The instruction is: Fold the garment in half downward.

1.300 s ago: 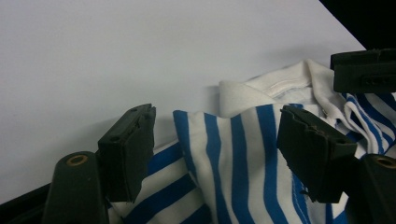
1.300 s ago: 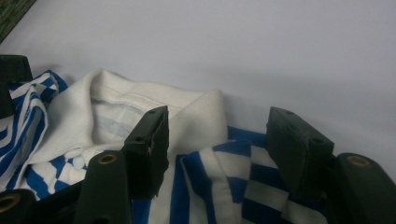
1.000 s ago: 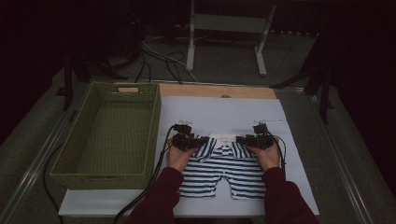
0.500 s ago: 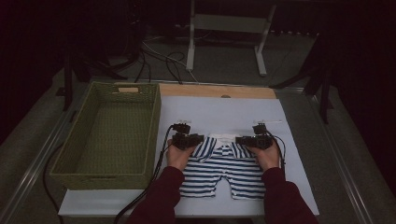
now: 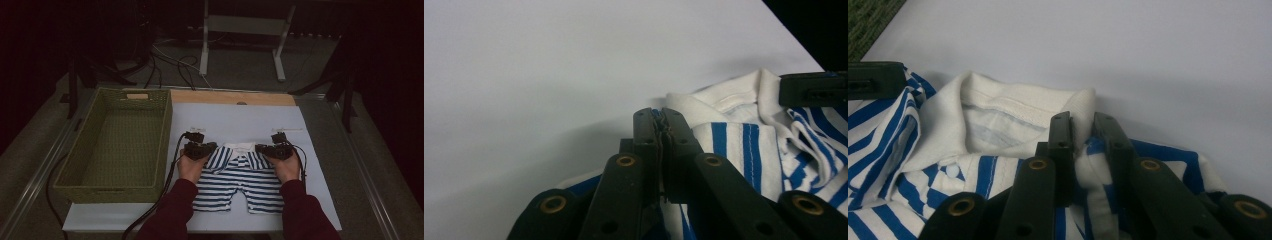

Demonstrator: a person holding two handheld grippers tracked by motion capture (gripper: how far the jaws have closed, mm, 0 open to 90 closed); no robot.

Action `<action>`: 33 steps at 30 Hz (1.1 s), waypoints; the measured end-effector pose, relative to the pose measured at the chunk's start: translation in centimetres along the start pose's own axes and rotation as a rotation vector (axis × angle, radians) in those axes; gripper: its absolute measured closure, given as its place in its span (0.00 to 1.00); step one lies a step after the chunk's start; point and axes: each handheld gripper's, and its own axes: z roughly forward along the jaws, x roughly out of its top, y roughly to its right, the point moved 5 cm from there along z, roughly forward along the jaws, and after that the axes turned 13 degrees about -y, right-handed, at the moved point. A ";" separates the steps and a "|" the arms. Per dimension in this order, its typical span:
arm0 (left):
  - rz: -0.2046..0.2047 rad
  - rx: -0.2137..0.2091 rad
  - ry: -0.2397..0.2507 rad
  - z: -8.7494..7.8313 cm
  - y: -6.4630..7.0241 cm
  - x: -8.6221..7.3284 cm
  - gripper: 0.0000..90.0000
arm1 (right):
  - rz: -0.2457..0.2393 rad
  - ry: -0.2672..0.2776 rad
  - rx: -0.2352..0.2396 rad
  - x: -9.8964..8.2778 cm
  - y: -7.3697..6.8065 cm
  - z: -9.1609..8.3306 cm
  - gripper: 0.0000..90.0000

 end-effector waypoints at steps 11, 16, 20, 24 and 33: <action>0.040 -0.010 0.036 -1.7 1.1 -0.3 0.96 | -0.035 0.044 0.019 -0.3 -0.8 -1.6 0.89; 0.064 -0.020 0.048 -2.3 1.8 -0.5 0.96 | -0.055 0.059 0.022 -0.8 -1.2 -2.4 0.89; 0.076 -0.027 0.055 -2.7 2.2 -0.6 0.96 | -0.052 0.076 0.027 -1.3 -1.5 -2.8 0.89; 0.094 -0.031 0.058 -3.1 2.6 -1.0 0.96 | -0.068 0.091 0.022 -2.0 -1.9 -3.2 0.89; 0.122 -0.034 0.056 -3.7 3.0 -2.2 0.96 | -0.087 0.115 0.028 -3.9 -2.5 -4.0 0.89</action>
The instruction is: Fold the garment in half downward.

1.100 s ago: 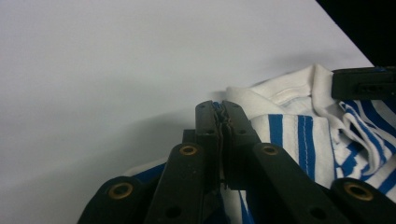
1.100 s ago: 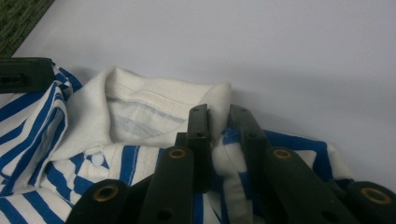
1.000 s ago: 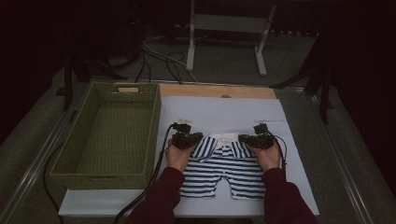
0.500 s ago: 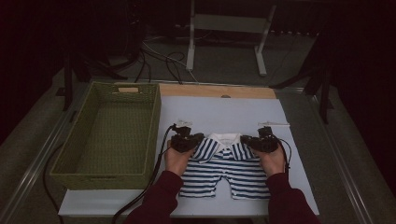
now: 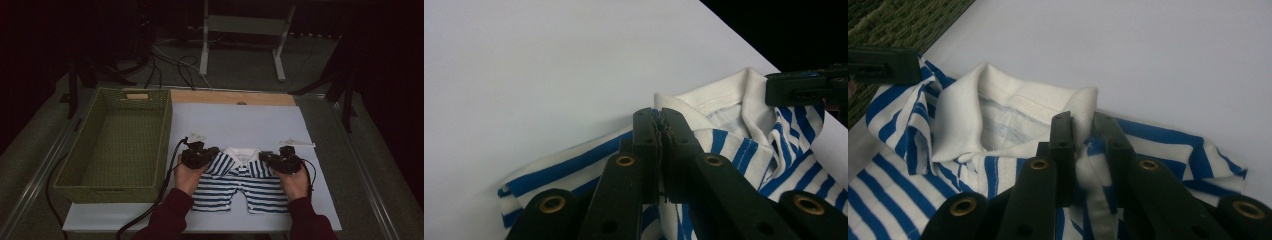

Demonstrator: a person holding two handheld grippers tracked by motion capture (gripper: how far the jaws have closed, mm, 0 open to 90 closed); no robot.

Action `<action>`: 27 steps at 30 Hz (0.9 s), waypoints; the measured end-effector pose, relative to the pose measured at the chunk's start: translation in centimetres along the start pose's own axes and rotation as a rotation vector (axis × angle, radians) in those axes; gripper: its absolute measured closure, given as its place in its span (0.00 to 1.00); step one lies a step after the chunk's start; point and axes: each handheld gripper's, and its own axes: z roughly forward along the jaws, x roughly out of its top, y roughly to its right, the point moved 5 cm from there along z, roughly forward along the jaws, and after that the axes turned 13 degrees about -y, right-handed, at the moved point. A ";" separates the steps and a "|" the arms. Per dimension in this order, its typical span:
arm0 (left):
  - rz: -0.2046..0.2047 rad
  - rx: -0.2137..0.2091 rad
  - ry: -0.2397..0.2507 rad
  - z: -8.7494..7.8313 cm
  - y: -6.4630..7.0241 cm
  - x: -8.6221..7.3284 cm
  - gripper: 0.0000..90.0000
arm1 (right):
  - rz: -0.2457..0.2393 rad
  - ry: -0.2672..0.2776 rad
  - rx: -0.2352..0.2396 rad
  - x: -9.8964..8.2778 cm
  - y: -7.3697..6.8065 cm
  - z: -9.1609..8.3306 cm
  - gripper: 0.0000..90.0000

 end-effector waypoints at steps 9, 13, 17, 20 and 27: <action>0.012 -0.009 -0.027 -0.2 0.6 -1.7 0.96 | -0.024 0.000 0.016 -2.0 -0.6 -0.1 0.89; 0.007 -0.019 -0.068 0.1 0.6 -2.5 0.94 | -0.023 -0.003 0.043 -2.7 -0.6 -0.1 0.89; 0.006 -0.041 -0.058 0.1 0.5 -2.1 0.76 | -0.032 -0.011 0.044 -2.9 -0.7 0.0 0.89; 0.009 -0.036 -0.036 0.0 0.5 -1.0 0.66 | -0.044 -0.005 0.043 -2.9 -0.8 -0.1 0.89; -0.006 -0.028 -0.043 1.6 0.2 0.9 0.67 | -0.087 0.012 0.049 -3.0 -1.0 -0.4 0.89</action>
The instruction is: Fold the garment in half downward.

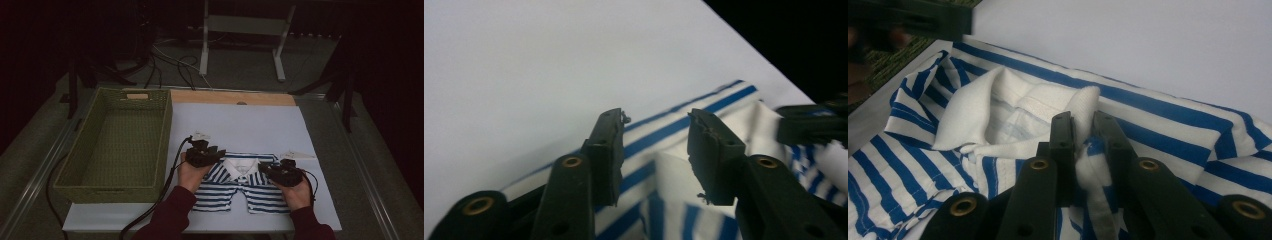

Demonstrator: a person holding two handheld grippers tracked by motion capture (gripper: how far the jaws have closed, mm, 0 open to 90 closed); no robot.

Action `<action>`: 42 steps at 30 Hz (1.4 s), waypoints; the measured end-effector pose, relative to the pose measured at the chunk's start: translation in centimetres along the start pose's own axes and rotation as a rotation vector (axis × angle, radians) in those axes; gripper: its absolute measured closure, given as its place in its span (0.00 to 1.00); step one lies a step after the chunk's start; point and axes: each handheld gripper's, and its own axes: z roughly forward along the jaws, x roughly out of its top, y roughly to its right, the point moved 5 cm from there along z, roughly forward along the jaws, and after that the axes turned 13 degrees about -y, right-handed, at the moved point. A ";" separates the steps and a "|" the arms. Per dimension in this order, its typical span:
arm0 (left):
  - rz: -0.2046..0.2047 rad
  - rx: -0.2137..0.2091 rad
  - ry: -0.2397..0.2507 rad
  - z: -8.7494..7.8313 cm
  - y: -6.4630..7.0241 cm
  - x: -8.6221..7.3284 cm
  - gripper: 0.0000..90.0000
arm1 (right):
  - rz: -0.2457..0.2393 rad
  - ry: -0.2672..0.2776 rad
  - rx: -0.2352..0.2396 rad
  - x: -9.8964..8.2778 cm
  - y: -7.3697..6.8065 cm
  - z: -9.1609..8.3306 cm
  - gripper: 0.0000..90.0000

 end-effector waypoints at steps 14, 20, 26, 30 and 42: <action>0.003 0.008 -0.132 3.1 -1.1 -0.7 0.97 | -0.036 0.035 0.026 0.0 -0.3 -0.6 0.89; 0.010 -0.046 -0.157 3.6 -0.7 -1.2 0.99 | -0.037 0.040 0.031 0.1 -0.3 -0.7 0.89; 0.033 -0.079 -0.151 3.1 0.2 -1.4 0.99 | -0.025 0.013 0.046 -0.1 0.0 -0.6 0.80; 0.041 -0.099 -0.135 2.4 0.8 -1.6 0.99 | -0.005 0.004 0.047 0.1 0.2 -0.6 0.62; 0.074 -0.128 -0.099 0.9 2.0 -1.9 0.99 | 0.073 0.053 -0.027 2.6 1.2 -1.3 0.61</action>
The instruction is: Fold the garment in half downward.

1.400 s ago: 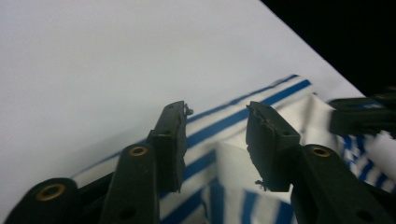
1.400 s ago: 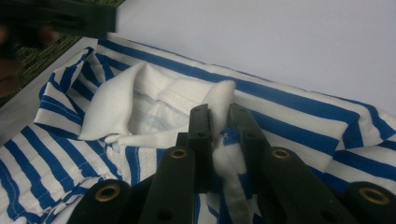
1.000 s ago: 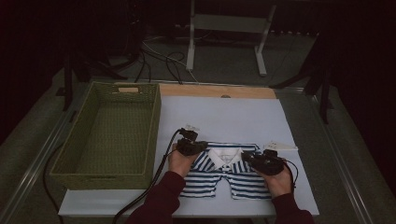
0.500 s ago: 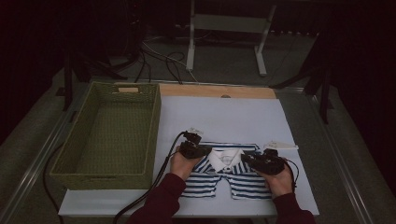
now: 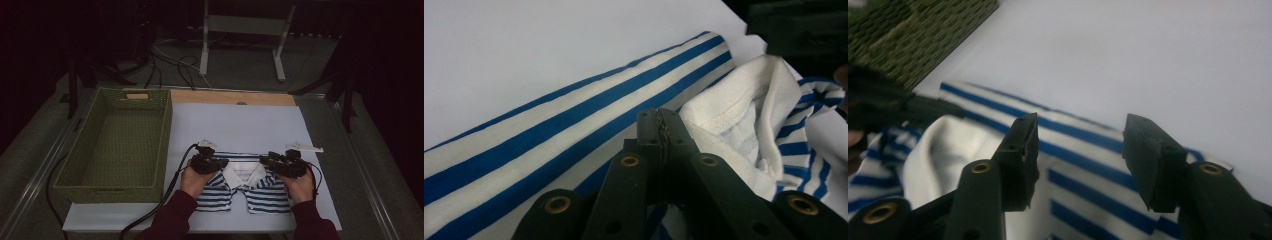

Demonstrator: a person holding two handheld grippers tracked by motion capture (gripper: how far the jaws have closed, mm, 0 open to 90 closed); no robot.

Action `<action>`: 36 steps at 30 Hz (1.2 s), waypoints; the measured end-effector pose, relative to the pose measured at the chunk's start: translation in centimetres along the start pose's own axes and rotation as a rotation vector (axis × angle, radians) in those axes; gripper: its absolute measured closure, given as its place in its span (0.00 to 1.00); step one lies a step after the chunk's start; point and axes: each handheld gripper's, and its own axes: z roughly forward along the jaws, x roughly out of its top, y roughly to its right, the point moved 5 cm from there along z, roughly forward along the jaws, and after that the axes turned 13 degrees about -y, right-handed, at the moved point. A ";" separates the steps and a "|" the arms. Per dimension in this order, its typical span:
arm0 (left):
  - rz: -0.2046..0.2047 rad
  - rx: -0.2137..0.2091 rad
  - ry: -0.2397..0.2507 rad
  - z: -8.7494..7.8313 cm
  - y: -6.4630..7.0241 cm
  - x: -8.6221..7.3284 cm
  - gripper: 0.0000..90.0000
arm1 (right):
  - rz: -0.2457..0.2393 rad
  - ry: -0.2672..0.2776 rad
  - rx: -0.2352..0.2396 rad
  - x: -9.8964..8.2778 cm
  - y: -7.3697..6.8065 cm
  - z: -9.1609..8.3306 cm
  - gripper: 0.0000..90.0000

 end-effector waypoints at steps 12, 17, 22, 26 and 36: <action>0.003 -0.013 0.022 -0.8 0.4 -0.3 0.99 | -0.047 -0.116 0.008 -1.7 -0.9 1.0 1.00; -0.037 -0.005 0.042 -1.1 -0.4 -0.1 0.99 | -0.054 -0.120 0.046 -2.2 -1.1 0.7 1.00; -0.022 -0.011 0.010 -0.6 -0.1 -0.6 0.99 | -0.069 -0.121 0.057 -2.6 -1.5 0.3 1.00; -0.006 -0.019 -0.015 -0.2 0.2 -1.4 0.99 | -0.081 -0.129 0.060 -3.1 -1.8 0.1 1.00; 0.019 -0.023 -0.045 -0.4 0.8 -3.8 0.99 | -0.112 -0.158 0.067 -4.8 -2.5 -0.4 1.00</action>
